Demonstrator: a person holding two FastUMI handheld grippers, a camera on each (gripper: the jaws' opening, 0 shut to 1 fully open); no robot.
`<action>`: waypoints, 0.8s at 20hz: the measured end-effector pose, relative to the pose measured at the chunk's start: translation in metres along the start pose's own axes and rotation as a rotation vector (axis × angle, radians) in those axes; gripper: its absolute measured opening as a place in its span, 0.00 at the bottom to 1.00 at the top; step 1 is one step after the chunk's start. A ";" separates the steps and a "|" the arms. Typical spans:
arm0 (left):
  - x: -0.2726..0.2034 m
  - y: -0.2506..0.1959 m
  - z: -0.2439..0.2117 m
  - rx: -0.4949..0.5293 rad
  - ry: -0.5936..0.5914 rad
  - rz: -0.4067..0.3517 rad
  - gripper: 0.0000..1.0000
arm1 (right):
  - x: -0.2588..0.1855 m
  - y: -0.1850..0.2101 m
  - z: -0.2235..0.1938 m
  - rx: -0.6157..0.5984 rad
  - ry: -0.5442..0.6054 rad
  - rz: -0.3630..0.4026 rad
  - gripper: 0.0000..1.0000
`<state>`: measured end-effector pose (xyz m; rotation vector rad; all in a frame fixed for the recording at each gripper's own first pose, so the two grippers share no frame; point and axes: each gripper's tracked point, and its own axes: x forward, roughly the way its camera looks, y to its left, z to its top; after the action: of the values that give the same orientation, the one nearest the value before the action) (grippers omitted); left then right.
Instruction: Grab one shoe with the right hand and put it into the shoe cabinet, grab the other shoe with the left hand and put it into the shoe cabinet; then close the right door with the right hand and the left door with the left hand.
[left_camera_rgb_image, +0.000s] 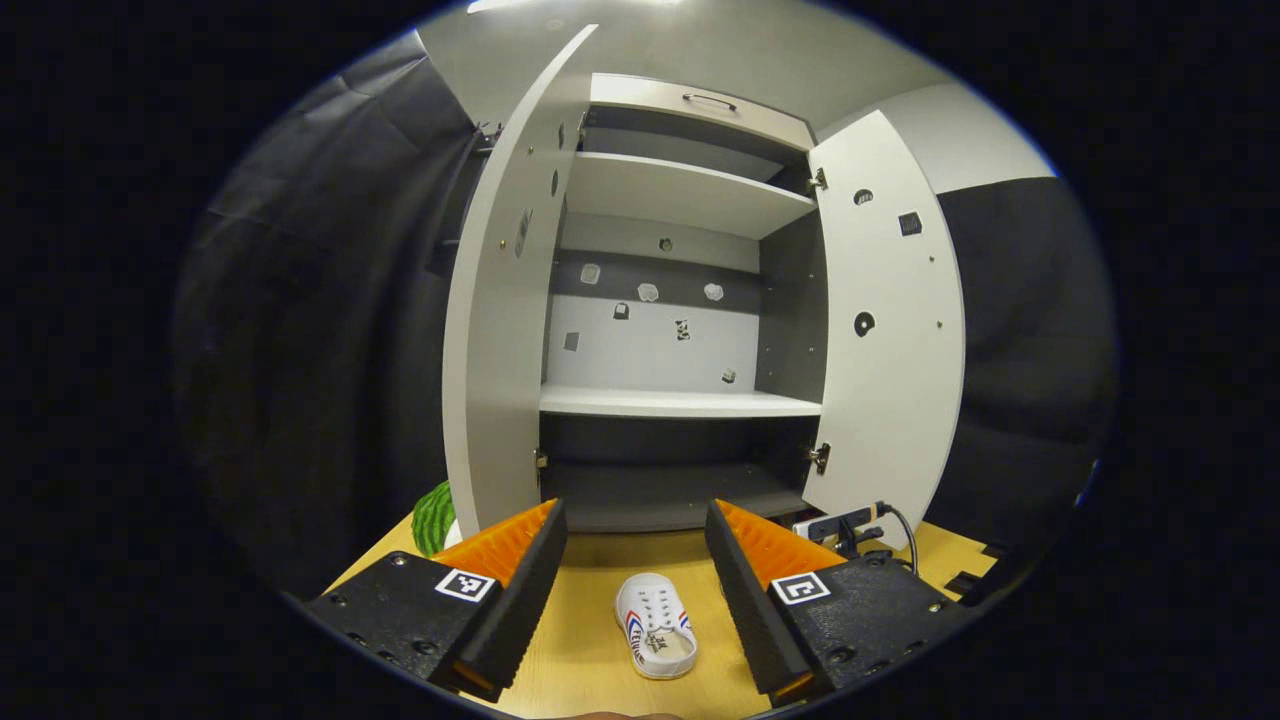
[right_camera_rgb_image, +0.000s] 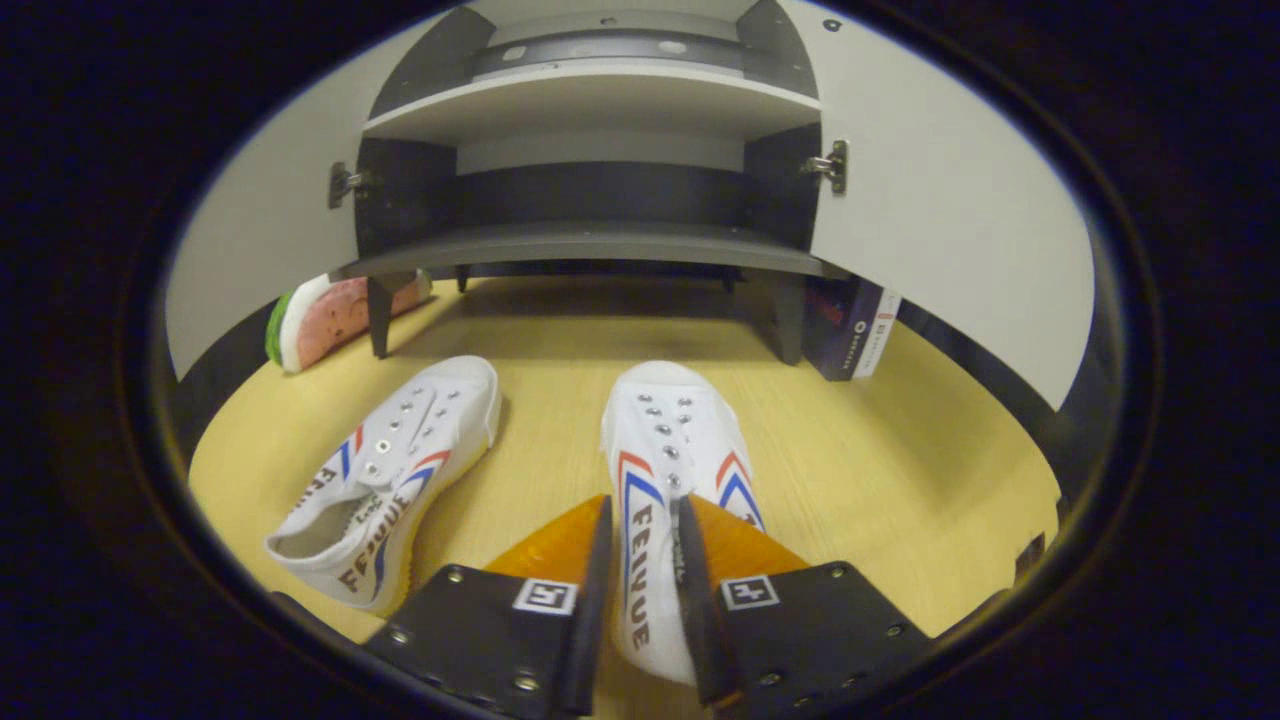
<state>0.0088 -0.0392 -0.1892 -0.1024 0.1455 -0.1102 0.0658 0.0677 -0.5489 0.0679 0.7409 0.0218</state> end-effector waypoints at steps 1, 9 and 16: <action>0.003 0.000 -0.007 0.000 0.014 -0.009 0.86 | 0.002 0.003 0.000 0.045 0.000 0.008 0.34; 0.031 0.005 -0.055 -0.043 0.135 -0.032 0.86 | 0.008 0.006 0.003 0.273 -0.021 0.203 0.01; 0.033 0.023 -0.049 -0.037 0.094 -0.021 0.86 | -0.012 0.004 0.026 0.290 -0.089 0.254 0.01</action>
<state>0.0363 -0.0253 -0.2441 -0.1358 0.2403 -0.1335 0.0749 0.0700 -0.5215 0.4365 0.6386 0.1526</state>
